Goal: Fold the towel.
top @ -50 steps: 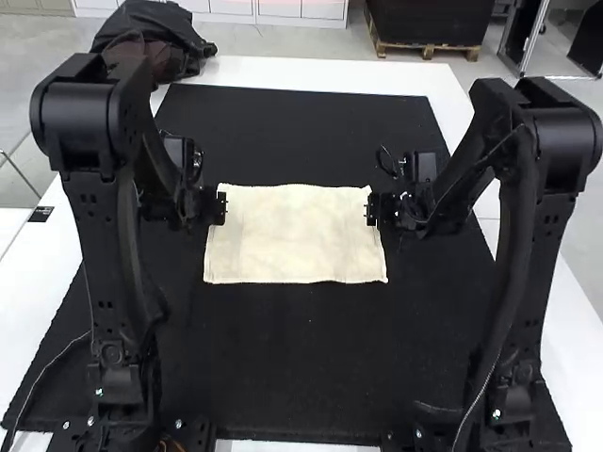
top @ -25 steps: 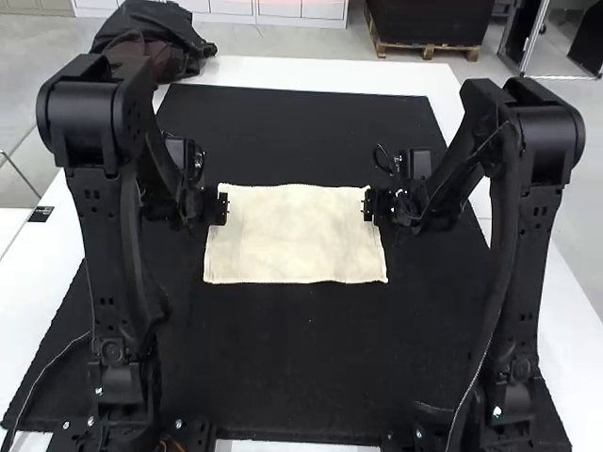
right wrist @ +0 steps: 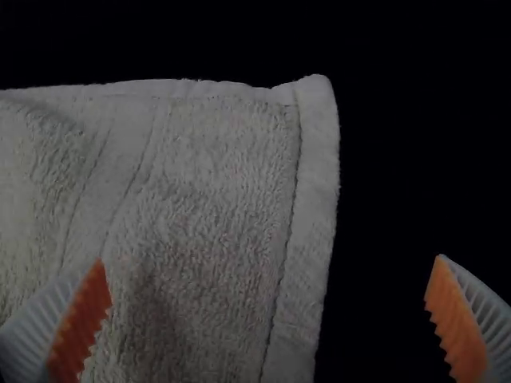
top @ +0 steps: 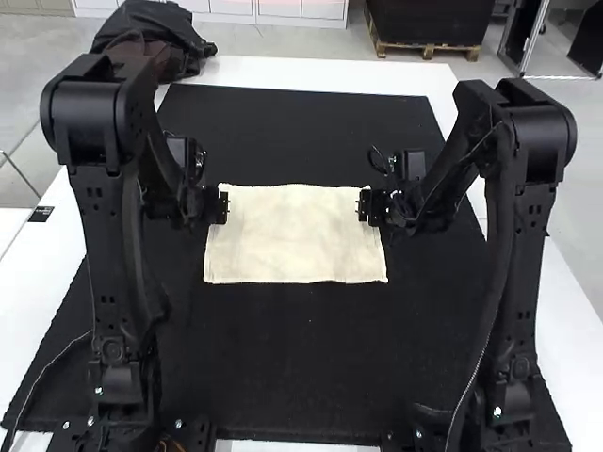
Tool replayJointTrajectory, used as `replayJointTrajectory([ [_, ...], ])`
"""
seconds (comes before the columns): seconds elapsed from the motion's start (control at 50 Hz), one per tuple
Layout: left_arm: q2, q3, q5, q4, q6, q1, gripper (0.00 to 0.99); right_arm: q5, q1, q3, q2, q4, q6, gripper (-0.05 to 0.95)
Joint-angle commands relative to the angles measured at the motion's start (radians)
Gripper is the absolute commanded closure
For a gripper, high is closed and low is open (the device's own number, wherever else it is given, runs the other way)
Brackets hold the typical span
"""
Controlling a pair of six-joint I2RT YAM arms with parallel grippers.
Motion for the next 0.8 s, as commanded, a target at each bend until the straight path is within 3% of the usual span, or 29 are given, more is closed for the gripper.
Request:
replayJointTrajectory([
  [0.0, 0.011, 0.022, 0.010, 0.004, 0.025, -0.008, 0.062, 0.001, 0.015, 0.023, 0.020, 0.008, -0.001, -0.01],
  [0.46, 0.069, 0.011, 0.008, 0.004, 0.072, -0.008, 0.093, -0.006, 0.016, 0.025, 0.062, 0.008, 0.001, -0.01],
  [0.52, 0.073, 0.011, 0.008, 0.006, 0.072, -0.008, 0.143, -0.006, 0.016, 0.026, 0.063, 0.008, -0.001, 0.01],
  [0.6, 0.083, 0.011, 0.008, 0.015, 0.072, -0.005, 0.313, -0.037, 0.015, 0.026, 0.068, 0.008, 0.004, 0.21],
  [0.7, 0.095, 0.009, 0.007, 0.027, 0.072, -0.008, 0.749, -0.086, 0.013, 0.015, 0.069, 0.028, 0.004, 0.77],
  [0.72, 0.096, 0.006, 0.004, 0.038, 0.072, -0.008, 0.880, -0.086, 0.013, 0.012, 0.069, 0.039, 0.002, 0.91],
  [0.74, 0.096, 0.003, 0.004, 0.043, 0.072, -0.007, 0.952, -0.086, 0.013, 0.009, 0.069, 0.044, 0.004, 0.93],
  [0.78, 0.096, -0.001, 0.002, 0.055, 0.072, -0.004, 0.969, -0.086, 0.012, 0.009, 0.069, 0.044, 0.004, 0.92],
])
